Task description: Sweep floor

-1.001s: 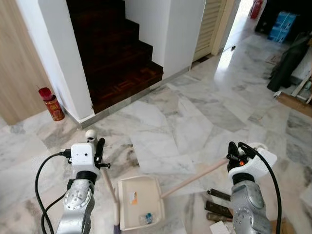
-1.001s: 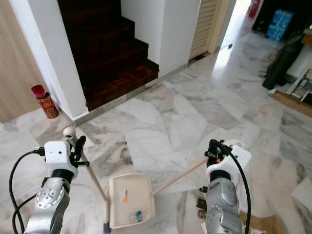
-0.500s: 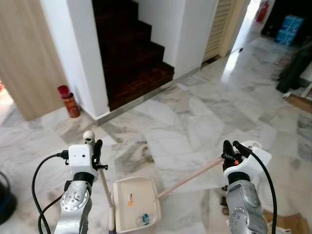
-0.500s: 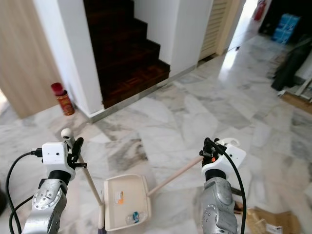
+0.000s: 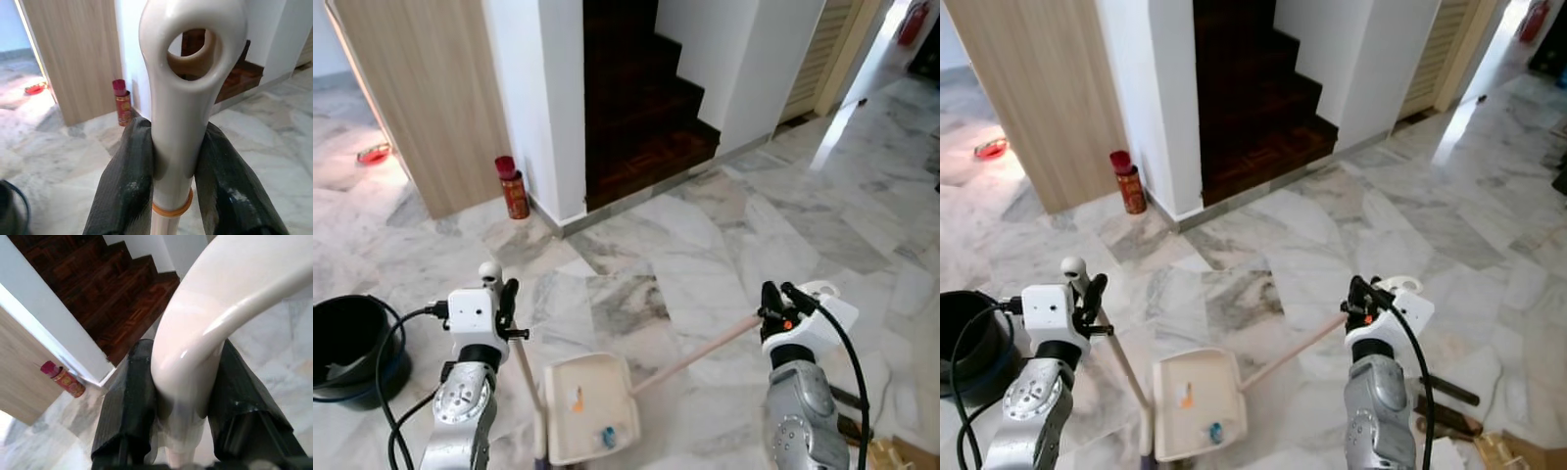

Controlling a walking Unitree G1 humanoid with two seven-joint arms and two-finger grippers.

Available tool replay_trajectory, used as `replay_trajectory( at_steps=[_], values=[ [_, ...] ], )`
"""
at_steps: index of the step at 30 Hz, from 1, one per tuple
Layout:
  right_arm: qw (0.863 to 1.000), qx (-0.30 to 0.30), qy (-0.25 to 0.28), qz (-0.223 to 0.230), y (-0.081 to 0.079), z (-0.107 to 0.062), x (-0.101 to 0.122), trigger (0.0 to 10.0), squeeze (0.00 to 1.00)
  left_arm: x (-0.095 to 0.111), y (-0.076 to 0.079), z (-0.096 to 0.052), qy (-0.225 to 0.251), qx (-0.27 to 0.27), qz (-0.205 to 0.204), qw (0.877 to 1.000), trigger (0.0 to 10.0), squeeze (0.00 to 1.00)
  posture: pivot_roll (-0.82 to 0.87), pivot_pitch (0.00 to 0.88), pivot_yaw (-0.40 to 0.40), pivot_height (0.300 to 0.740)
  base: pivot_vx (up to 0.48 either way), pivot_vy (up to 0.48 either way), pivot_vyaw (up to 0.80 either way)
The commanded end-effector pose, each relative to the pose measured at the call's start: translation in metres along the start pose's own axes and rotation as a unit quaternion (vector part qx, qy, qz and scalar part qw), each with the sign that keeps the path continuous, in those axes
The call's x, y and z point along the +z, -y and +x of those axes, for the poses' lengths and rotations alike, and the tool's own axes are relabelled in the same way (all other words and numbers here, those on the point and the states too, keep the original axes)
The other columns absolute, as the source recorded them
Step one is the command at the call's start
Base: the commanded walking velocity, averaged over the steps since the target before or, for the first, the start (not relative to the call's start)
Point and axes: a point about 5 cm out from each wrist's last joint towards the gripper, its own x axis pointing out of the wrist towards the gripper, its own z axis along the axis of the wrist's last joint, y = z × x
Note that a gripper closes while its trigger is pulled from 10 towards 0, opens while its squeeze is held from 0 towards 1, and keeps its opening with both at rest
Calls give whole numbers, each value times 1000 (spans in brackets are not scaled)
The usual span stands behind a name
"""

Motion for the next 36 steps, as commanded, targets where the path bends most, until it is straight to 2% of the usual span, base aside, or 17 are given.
replay_trajectory(
  at_steps=[1, 22, 28, 36],
  values=[
    [1000, 3, 21, 19, -1, 2, 8, 10000, 0, 9, 8, 4, 20, -12, -11, 1000, 10000, 0, 43, 0, -11, 740, 0, 330, 0],
    [1000, 7, 19, 11, -1, 1, 8, 10000, 0, 9, 9, 3, 18, -12, -12, 1000, 10000, 0, 49, 0, -14, 740, 0, 328, 0],
    [1000, 9, 22, 9, -2, 0, 9, 10000, 0, 9, 8, 3, 17, -13, -12, 1000, 10000, 0, 49, 0, -13, 740, 0, 326, 749],
    [1000, 7, 21, 19, -2, 1, 8, 10000, 0, 9, 9, 3, 16, -17, -12, 1000, 10000, 0, 49, 0, -11, 740, 0, 328, 0]
  ],
)
